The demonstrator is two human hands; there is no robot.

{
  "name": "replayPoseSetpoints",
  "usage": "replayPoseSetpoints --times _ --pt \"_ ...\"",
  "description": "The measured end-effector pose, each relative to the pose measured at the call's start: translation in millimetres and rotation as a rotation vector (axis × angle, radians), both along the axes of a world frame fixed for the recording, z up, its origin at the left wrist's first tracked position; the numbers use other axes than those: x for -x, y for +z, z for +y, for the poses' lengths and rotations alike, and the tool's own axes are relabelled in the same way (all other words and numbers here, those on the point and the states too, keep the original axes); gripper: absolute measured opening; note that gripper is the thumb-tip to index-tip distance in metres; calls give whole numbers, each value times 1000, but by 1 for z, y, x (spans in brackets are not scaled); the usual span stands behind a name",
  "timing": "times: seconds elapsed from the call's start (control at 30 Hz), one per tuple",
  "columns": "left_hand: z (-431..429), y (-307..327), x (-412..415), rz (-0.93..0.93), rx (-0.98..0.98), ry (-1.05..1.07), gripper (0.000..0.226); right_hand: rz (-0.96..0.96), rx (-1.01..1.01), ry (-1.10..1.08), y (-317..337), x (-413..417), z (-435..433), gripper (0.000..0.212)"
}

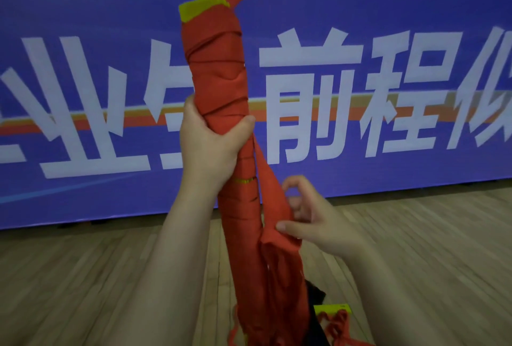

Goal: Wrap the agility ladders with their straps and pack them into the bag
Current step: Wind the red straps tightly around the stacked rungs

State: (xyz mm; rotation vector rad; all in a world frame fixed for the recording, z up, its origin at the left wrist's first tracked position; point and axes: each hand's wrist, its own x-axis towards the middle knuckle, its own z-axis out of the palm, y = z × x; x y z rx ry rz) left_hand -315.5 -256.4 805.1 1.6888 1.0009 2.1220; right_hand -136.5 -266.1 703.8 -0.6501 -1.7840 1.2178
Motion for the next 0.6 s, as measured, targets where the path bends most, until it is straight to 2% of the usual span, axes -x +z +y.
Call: replayPoseSetpoints --times 0.1,0.2,0.23,0.3,0.37,0.43,0.5,0.6 --pt "2 6 0 36 -16 90 50 57 54 73 -28 5 4 34" --pt "3 8 0 54 -6 152 50 112 47 5 -44 11 6 56" --pt "4 8 0 62 4 171 50 161 36 -43 -50 13 7 56" --pt "7 9 2 72 22 220 48 222 -5 -140 -56 18 8 42" --pt "11 8 6 68 45 261 46 174 -29 -223 -59 21 10 37" --pt "15 6 8 58 68 273 45 138 -23 -234 -58 21 10 29" --pt "17 3 9 52 82 276 47 164 -12 -179 -57 20 9 7" --pt "18 0 7 48 89 285 47 72 -76 -185 -61 18 13 20"
